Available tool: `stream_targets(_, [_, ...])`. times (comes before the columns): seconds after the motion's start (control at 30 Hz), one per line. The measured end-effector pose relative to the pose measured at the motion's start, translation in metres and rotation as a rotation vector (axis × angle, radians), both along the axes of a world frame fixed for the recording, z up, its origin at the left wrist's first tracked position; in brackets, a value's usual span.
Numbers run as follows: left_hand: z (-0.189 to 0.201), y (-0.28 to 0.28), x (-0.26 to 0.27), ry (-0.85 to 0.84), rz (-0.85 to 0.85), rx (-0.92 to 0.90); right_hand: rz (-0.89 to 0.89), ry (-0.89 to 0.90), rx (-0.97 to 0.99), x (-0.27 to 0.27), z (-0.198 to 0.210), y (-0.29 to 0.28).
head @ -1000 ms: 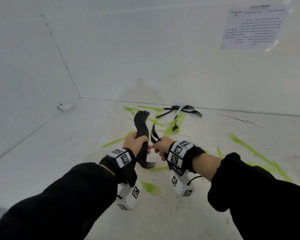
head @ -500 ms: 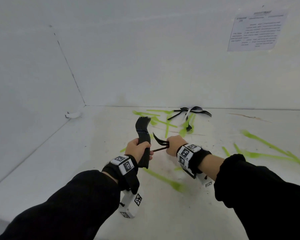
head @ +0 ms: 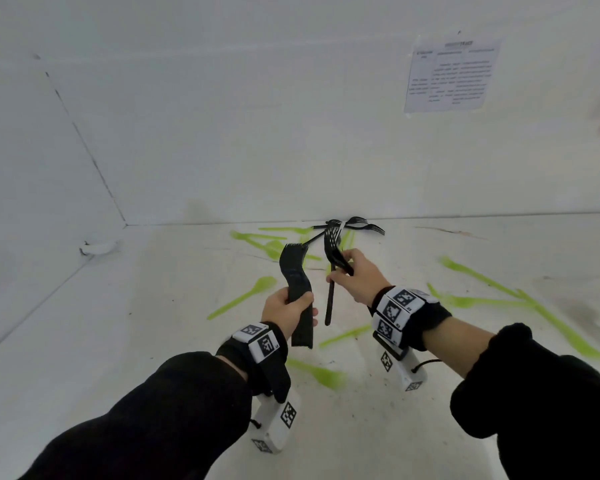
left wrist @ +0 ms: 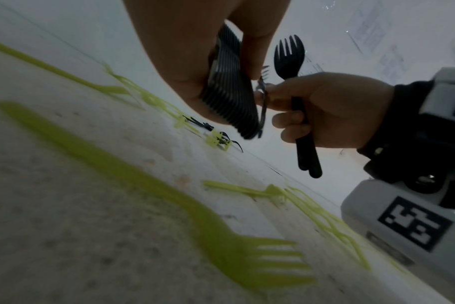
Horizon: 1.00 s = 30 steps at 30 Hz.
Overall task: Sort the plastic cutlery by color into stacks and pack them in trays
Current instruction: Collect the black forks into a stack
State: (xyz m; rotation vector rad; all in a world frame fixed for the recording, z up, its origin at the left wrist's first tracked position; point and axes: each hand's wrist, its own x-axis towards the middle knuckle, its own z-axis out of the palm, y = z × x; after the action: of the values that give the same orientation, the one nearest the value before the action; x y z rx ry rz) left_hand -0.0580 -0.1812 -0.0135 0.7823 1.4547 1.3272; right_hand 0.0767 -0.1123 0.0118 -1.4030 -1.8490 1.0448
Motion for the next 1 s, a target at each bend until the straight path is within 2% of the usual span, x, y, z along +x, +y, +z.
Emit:
stream_targets(0.17, [-0.005,0.009,0.027,0.081,-0.019,0.005,0.018,0.121,-0.125,0.009,-0.010,-0.007])
stream_targets(0.27, [-0.007,0.012,0.042,0.053,-0.027,0.022,0.028,0.140,-0.121,0.021,-0.012,-0.006])
stream_targets(0.53, [-0.014,0.023,0.090,0.015,-0.037,0.051,-0.101,0.382,-0.338,0.049,-0.021,0.009])
stream_targets(0.63, [-0.018,0.027,0.103,-0.015,-0.019,0.040,-0.060,0.437,-0.350,0.067,-0.021,0.009])
stream_targets(0.83, [-0.018,0.031,0.131,-0.024,-0.035,-0.005,0.018,0.366,-0.333,0.097,-0.030,0.013])
stream_targets(1.0, [-0.020,0.033,0.152,0.028,-0.037,-0.002,-0.016,0.364,-0.440,0.117,-0.023,0.015])
